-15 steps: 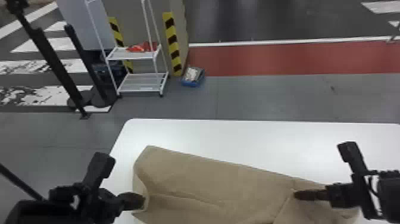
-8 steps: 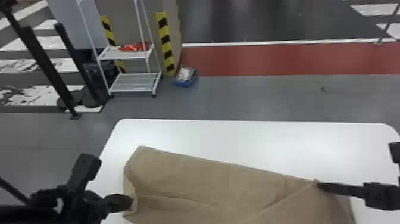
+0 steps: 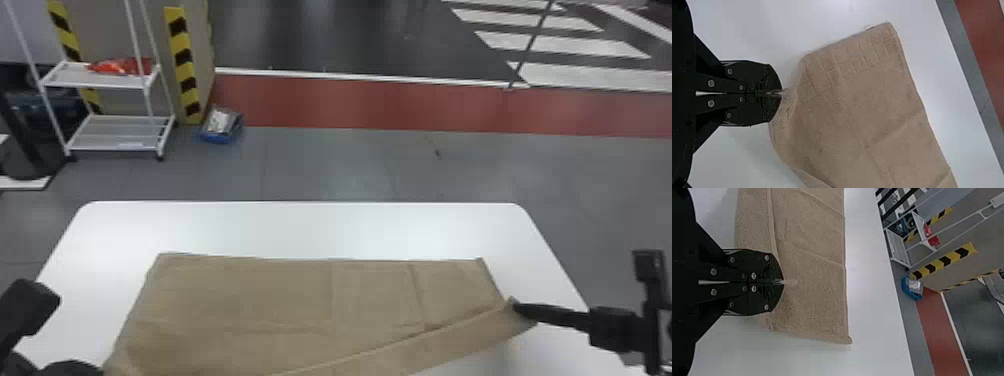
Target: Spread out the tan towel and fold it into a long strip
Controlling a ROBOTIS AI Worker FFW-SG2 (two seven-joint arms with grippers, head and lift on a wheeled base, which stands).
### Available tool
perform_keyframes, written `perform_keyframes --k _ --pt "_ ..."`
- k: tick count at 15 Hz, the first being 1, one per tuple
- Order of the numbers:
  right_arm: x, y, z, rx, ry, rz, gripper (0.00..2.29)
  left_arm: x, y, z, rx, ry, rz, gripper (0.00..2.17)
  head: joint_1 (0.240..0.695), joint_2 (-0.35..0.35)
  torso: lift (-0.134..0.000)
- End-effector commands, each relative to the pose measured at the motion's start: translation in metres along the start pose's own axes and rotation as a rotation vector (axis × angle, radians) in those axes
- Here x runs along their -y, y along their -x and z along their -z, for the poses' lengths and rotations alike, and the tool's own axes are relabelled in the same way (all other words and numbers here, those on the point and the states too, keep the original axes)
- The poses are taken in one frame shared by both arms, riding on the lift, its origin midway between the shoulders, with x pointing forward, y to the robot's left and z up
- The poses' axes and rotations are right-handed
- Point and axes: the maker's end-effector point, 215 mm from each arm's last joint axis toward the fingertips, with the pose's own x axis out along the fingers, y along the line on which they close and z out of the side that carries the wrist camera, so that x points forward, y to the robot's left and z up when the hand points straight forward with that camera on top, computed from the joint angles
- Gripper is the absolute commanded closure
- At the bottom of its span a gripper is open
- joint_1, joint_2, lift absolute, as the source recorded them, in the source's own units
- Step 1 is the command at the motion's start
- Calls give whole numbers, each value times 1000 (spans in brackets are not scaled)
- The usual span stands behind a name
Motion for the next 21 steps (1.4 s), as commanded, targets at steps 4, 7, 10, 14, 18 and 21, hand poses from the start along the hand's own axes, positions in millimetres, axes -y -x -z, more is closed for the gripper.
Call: perform_keyframes --k 4,7,10,14,18,21 --pt "3 8 -3 18 37 -12 1234 11 -9 7 -75 -76 27 1909 695 -185 0" --pt "4 8 -3 18 37 -11 1234 13 -16 12 -122 -106 22 1909 695 -196 0" --pt "11 16 -5 37 24 5 1234 7 -14 7 -122 -117 4 1902 695 -198 0" --pt "9 14 -3 33 28 -1 1234 0 -19 18 -140 -97 -37 414 695 -197 0" --pt "8 9 1 26 27 -5 1234 -27 -13 56 -178 -93 -213 178 695 -157 0" --pt "8 6 0 27 30 -4 1234 -6 -17 43 -68 -290 -171 306 695 -123 0"
